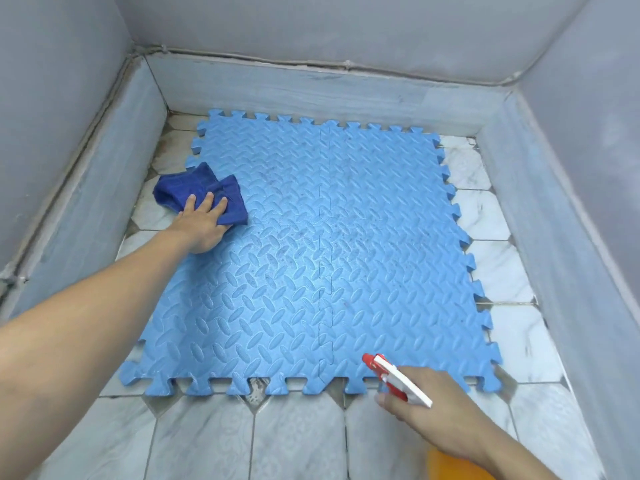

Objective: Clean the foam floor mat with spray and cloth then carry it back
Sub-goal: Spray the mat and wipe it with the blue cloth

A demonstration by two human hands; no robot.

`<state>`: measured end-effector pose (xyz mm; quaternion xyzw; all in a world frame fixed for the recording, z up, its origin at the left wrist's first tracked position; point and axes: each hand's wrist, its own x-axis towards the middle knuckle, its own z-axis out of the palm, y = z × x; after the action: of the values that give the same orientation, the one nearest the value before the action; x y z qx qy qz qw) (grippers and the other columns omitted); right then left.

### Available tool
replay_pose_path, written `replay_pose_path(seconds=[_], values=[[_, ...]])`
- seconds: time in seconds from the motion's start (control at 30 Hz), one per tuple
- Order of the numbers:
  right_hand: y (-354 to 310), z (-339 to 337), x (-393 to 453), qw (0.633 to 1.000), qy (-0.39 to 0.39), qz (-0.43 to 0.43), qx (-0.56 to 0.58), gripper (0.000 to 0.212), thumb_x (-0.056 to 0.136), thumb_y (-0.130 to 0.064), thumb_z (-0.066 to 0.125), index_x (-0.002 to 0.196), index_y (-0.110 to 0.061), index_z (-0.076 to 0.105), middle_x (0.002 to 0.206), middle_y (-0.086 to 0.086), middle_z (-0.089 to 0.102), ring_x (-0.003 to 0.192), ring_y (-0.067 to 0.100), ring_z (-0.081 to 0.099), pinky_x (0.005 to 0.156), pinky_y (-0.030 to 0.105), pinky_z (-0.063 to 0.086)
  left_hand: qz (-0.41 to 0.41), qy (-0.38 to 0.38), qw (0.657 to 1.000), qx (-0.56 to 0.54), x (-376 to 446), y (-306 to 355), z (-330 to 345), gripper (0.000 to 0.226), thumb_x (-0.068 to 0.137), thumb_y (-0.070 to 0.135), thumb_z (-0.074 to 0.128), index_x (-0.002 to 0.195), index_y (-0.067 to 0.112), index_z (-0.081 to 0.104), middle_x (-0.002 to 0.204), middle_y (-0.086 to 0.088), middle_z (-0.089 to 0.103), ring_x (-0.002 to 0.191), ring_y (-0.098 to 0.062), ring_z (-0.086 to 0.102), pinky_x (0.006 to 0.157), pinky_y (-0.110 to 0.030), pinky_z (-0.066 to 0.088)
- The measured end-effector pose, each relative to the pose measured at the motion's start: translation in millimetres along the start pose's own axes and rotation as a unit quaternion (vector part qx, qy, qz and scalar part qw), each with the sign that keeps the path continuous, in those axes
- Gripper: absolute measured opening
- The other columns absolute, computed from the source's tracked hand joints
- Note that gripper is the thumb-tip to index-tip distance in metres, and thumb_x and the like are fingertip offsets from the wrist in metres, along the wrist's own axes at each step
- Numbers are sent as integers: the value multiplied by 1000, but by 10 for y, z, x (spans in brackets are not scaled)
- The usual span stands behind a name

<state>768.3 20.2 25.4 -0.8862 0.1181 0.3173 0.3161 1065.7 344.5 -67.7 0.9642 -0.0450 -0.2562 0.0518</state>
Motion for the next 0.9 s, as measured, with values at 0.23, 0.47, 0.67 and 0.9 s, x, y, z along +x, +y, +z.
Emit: replay_pose_path(seconds=[0.23, 0.47, 0.67, 0.9], values=[[611, -156, -387, 975, 119, 147, 115, 25, 83, -42, 70, 87, -18, 68, 74, 4, 66, 67, 18, 61, 63, 35, 51, 4, 40, 999, 36, 228, -129, 163, 66, 96, 46, 20, 154, 21, 1, 162, -11, -1, 148, -34, -7, 120, -49, -1], [607, -306, -495, 941, 223, 157, 199, 17, 86, -35, 69, 87, -18, 69, 80, 8, 68, 75, 25, 65, 52, 34, 53, 14, 56, 994, 93, 159, 25, 180, 65, 99, 42, 16, 153, 8, 5, 161, -13, 4, 149, -30, -5, 118, -49, -9], [258, -329, -302, 947, 247, 75, 191, 28, 88, -22, 67, 76, 0, 55, 61, 5, 53, 57, 17, 48, 62, 52, 51, 34, 49, 994, 90, -14, 109, 108, 57, 103, 29, 22, 153, 7, 6, 161, -15, 5, 149, -26, -6, 118, -45, -9], [-33, -368, -52, 959, 240, 6, 152, 29, 87, -39, 65, 78, -11, 60, 69, 8, 63, 67, 27, 62, 66, 51, 55, 30, 22, 998, 50, 73, -134, 155, 61, 101, 36, 28, 154, 17, 6, 161, -16, -2, 148, -34, -9, 120, -40, -8]])
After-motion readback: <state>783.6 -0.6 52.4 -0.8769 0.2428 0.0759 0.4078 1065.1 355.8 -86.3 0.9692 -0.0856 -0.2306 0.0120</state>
